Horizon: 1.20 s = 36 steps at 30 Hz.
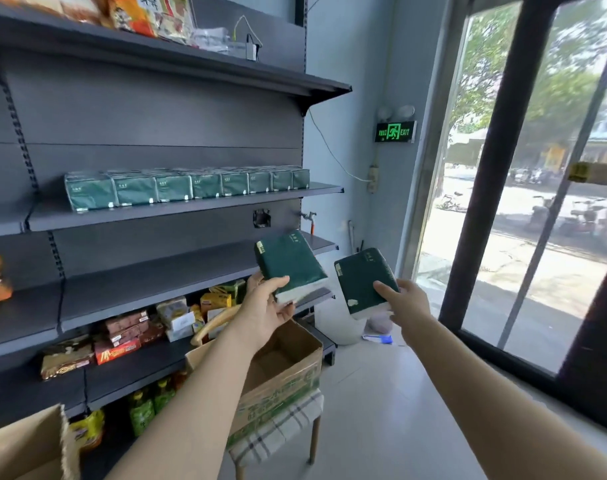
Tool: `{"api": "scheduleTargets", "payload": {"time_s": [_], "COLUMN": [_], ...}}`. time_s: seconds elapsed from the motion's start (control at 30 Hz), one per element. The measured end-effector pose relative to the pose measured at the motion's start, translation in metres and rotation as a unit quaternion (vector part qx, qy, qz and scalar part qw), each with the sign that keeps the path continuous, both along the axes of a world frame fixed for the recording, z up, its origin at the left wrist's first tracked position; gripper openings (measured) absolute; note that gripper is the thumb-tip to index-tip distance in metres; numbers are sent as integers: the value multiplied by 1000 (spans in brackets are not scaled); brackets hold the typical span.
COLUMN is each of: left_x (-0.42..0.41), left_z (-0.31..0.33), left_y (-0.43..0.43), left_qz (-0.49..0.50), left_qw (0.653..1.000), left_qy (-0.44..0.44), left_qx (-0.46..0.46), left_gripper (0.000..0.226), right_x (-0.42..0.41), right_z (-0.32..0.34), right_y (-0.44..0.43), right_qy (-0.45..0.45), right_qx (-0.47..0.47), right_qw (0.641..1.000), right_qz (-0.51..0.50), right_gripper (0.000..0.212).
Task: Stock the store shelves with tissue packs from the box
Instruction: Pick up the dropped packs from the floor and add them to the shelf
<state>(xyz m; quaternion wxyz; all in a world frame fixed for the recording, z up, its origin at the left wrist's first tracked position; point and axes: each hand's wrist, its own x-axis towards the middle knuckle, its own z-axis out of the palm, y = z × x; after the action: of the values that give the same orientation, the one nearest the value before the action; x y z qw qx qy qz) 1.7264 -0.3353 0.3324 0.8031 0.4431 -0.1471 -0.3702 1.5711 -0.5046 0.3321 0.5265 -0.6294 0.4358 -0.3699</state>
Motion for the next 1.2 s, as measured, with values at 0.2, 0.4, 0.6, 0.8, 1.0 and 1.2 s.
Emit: {"api": "scheduleTargets", "payload": {"time_s": [0.2,0.4,0.6,0.8,1.0,1.2], "left_x": [22,38,47,53,72,132], "left_z": [29,55,64,77,91,92], "left_y": [-62,-140,-240,-341,-410,-473], "left_qz": [-2,17,81,159,206,227], "left_qw": [1000,998,993,983,972,967], "left_qy": [-21,-58,-72,-83,-114,-118], "left_qx": [-21,-18,-37,-31,2,4], "left_gripper": [36,27,22,15,27,28], "right_x": [16,35,60,88,126,190], "right_z": [32,58,77,88,97,92], "right_y": [-53,-138,-253,-377,-464,-529], "right_qy": [-27,-31,-57,-45,-56,-66], "right_qx": [-33,-69,-89,-93,-95,-102], "right_qw": [999,997,993,989,983,977], "right_qz": [2,8,55,106,148,178], "right_gripper": [33,38,31,40,39,43]}}
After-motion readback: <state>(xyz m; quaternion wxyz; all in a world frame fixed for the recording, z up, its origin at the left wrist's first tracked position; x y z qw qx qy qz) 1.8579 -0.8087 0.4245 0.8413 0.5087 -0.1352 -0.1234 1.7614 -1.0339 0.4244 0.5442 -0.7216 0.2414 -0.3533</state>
